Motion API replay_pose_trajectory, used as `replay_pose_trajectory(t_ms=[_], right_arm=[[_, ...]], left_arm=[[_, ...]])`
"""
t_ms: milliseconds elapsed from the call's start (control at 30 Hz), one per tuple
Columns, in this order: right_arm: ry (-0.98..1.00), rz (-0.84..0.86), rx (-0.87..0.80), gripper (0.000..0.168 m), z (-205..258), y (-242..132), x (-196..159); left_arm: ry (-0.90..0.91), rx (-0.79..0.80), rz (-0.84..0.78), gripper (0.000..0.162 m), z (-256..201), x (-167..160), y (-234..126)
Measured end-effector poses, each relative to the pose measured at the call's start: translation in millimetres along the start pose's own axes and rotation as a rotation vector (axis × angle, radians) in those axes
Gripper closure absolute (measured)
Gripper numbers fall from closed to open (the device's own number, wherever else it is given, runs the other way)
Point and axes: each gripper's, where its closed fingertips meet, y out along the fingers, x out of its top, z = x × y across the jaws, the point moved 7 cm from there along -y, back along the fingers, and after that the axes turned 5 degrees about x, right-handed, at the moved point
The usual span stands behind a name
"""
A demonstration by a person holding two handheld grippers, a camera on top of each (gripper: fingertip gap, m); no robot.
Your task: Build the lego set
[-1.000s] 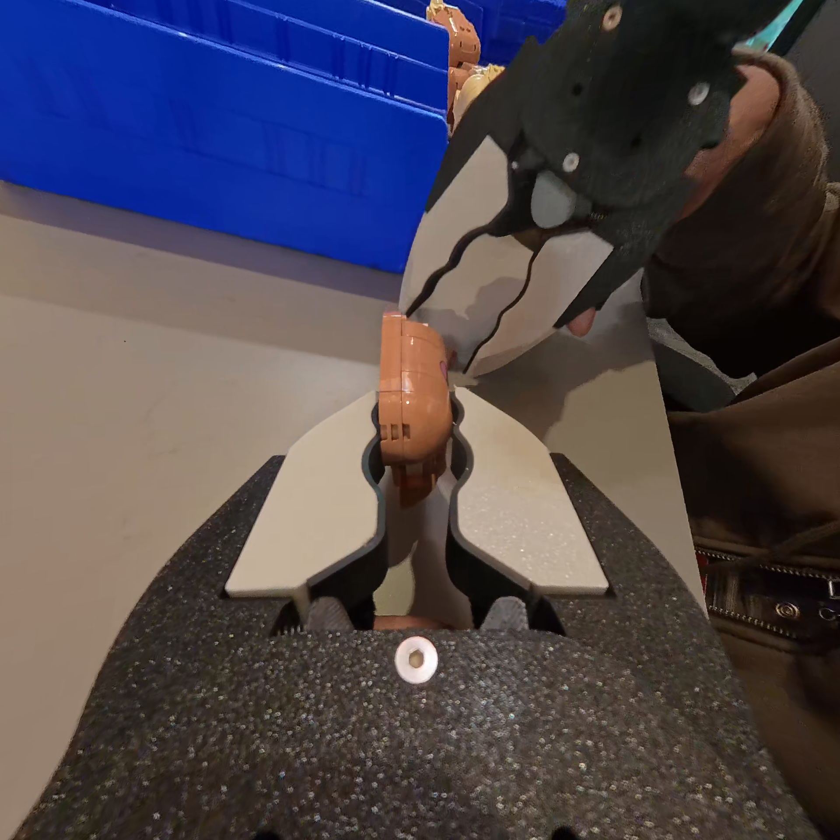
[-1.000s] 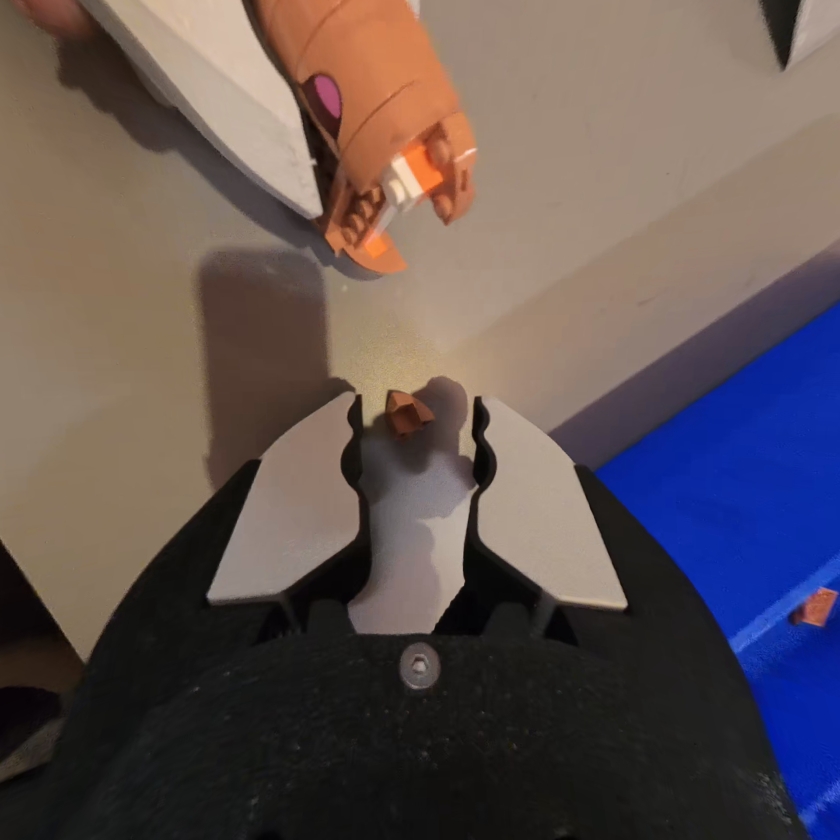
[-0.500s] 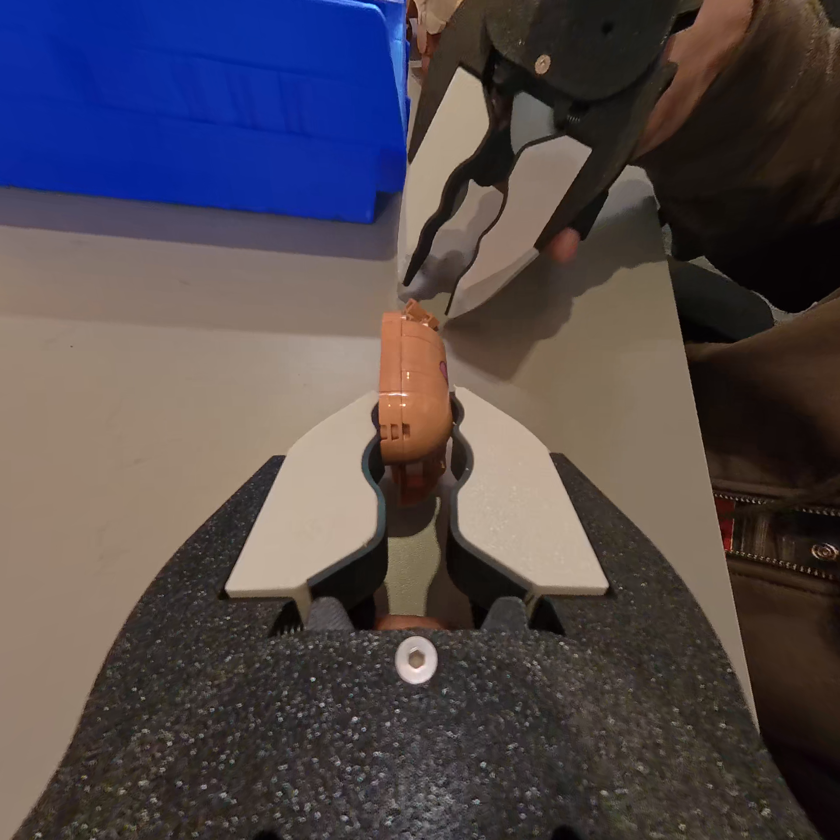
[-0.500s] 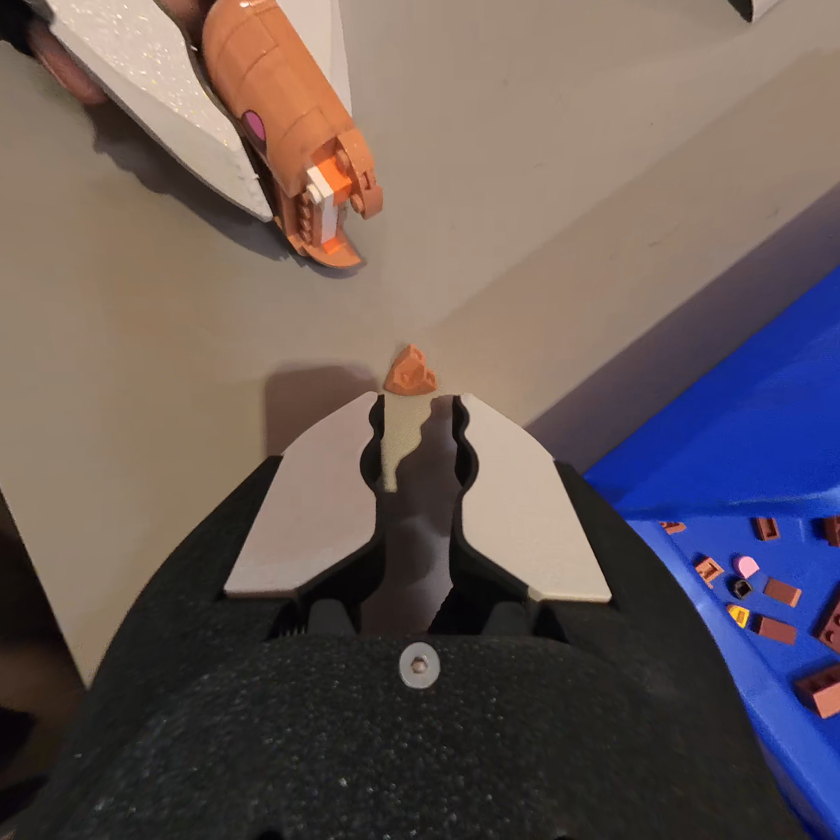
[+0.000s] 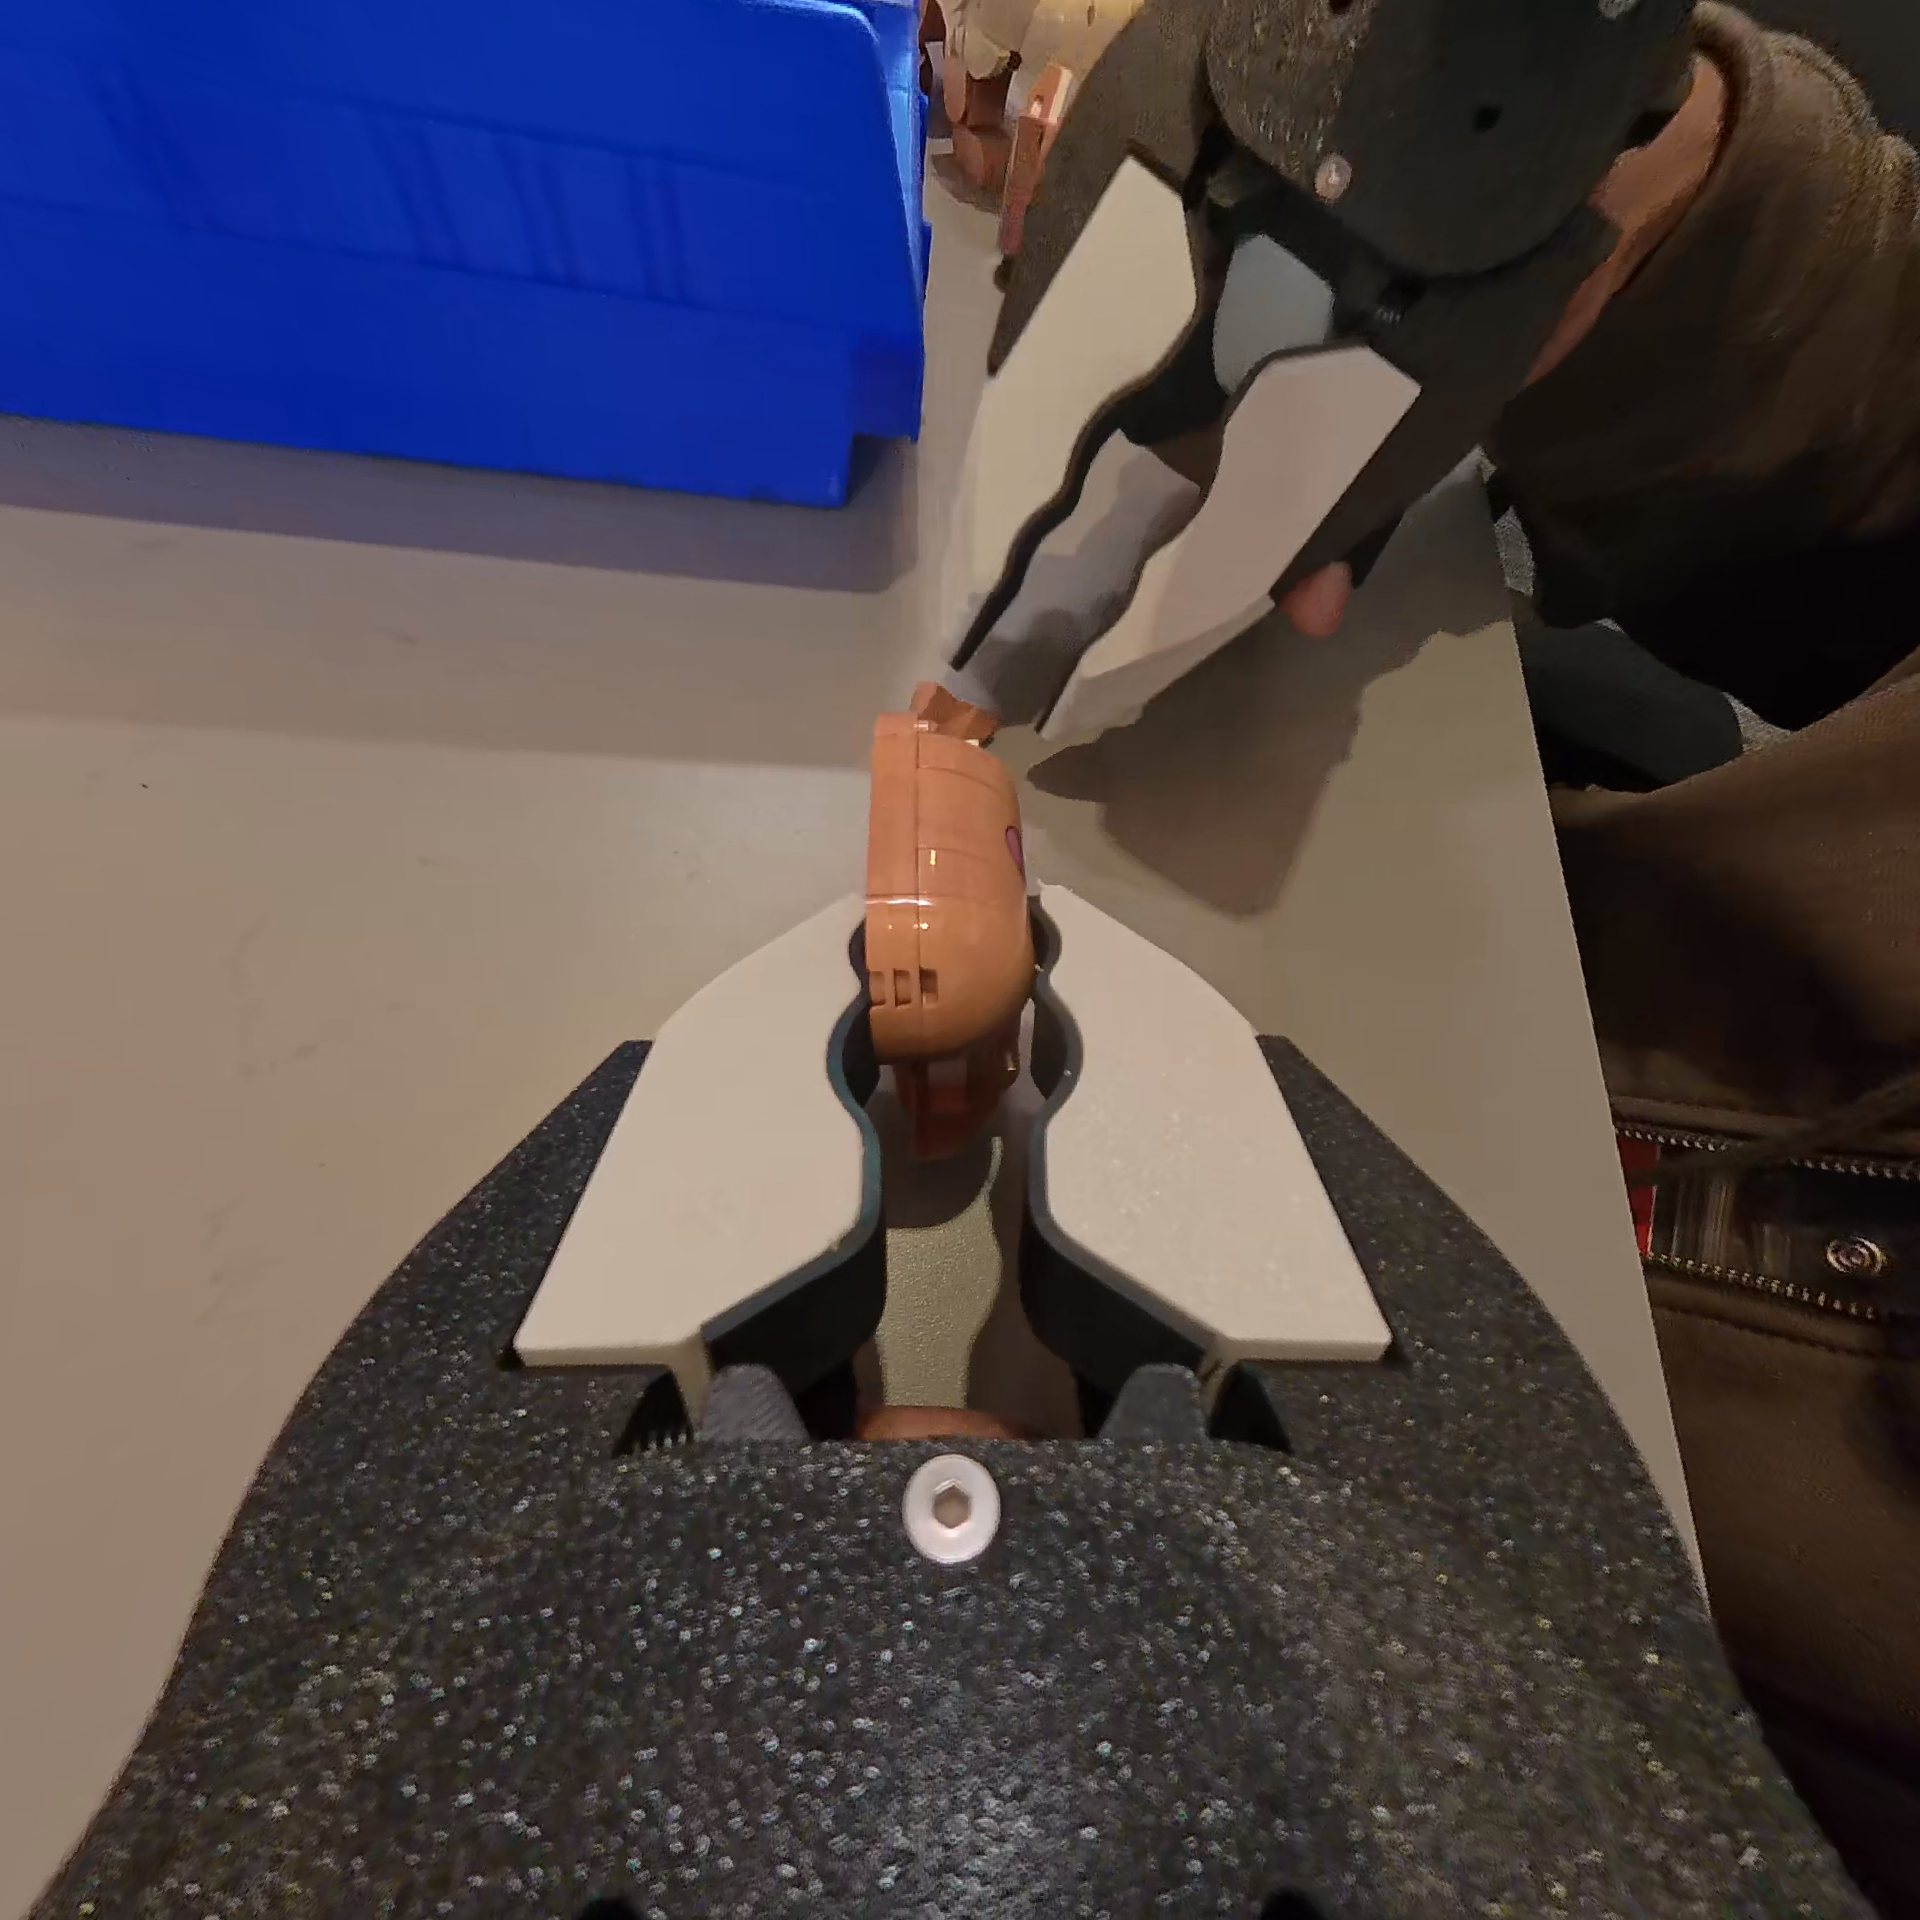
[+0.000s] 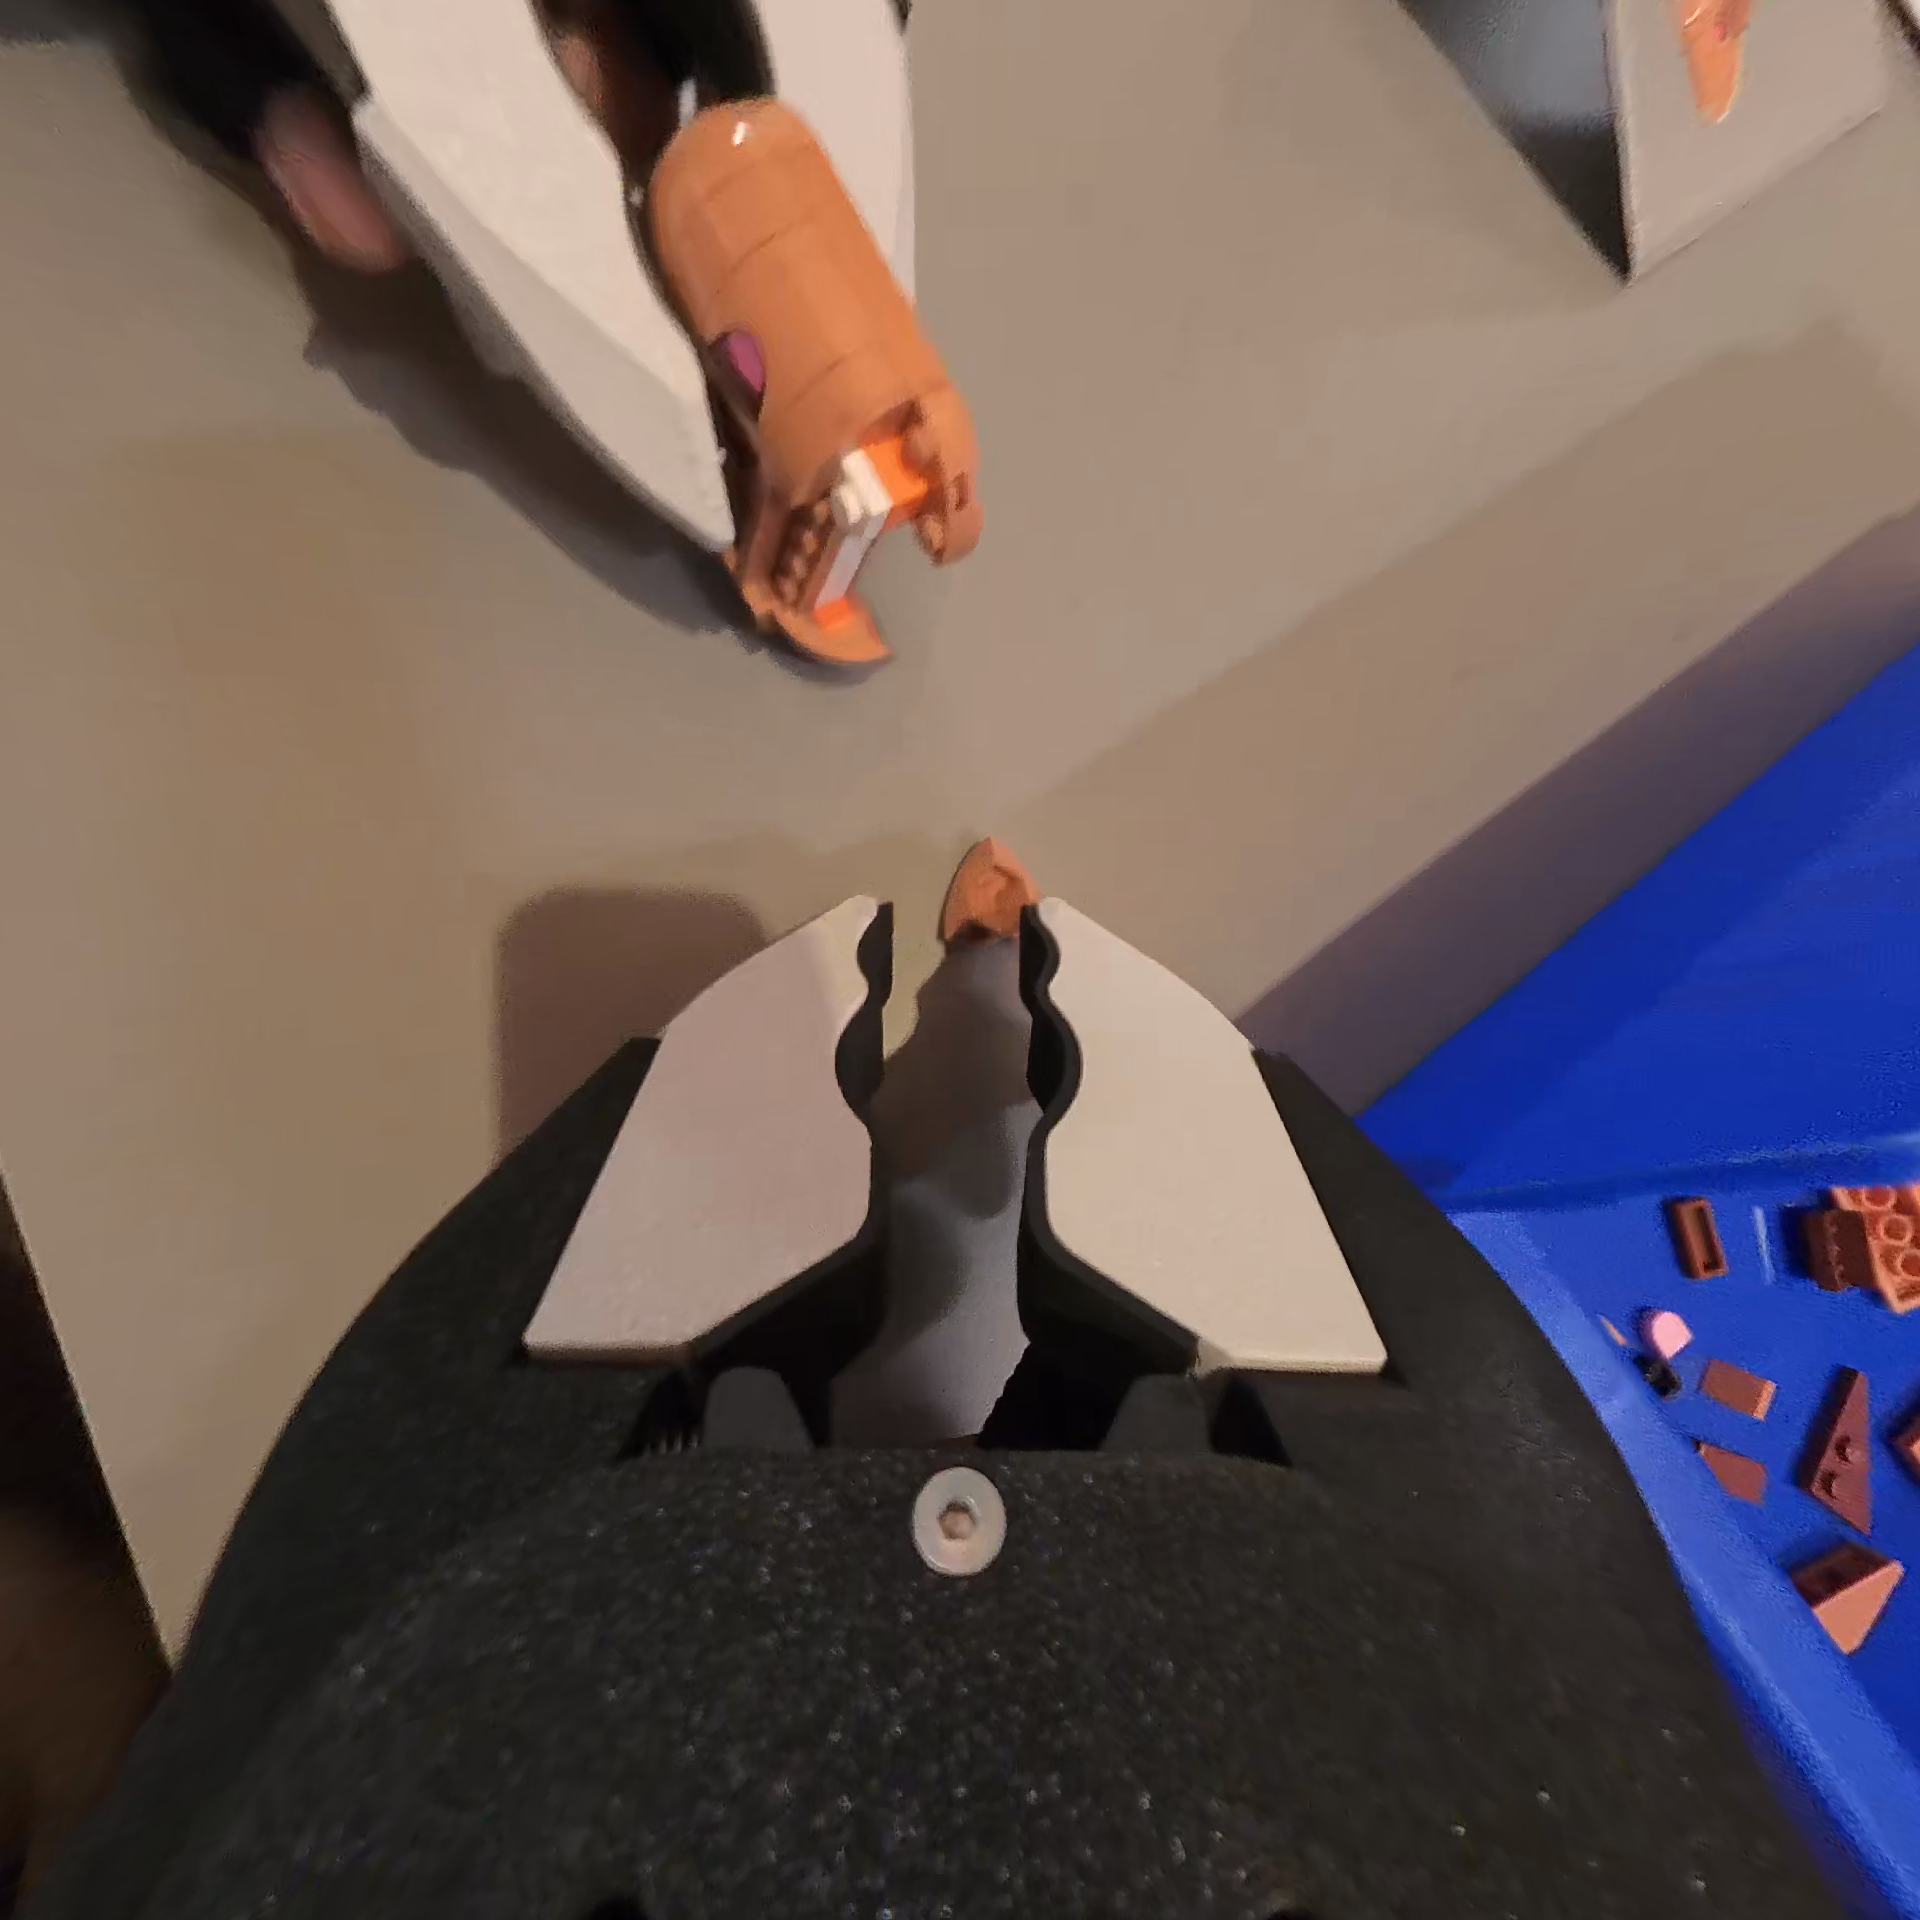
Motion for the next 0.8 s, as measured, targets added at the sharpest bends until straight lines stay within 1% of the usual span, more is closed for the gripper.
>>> replay_pose_trajectory(t_ms=[67,267,367,433,500,567,700,800], right_arm=[[-0.020,0.029,-0.006,0.145,0.5,4.1,-4.5],[-0.055,0.002,-0.002,0.143,-6.6,8.7,-2.5],[-0.057,0.015,0.026,0.150,-7.9,11.3,-2.3],[-0.063,0.023,0.043,0.150,-8.0,11.6,-0.8],[-0.054,0.006,0.089,0.150,-6.4,11.3,2.6],[-0.033,-0.047,0.170,0.151,-3.1,7.9,10.0],[-0.008,-0.165,0.373,0.151,4.5,-7.6,33.1],[0.015,-0.197,0.465,0.151,5.2,-12.8,49.2]], left_arm=[[0.001,0.000,0.000,0.137,-0.1,0.0,0.0],[0.005,0.000,0.000,0.137,-0.5,0.0,0.2],[0.010,0.000,0.000,0.137,-0.7,-0.2,0.0],[0.016,-0.002,0.001,0.137,-1.0,-0.3,-0.1],[0.023,-0.004,0.002,0.137,-1.2,-0.4,-0.2],[0.033,-0.005,0.002,0.137,-0.6,-0.8,-0.7],[0.056,-0.021,-0.001,0.137,0.6,-1.1,-2.2],[0.074,-0.054,-0.017,0.137,-1.6,-0.4,-3.2]])
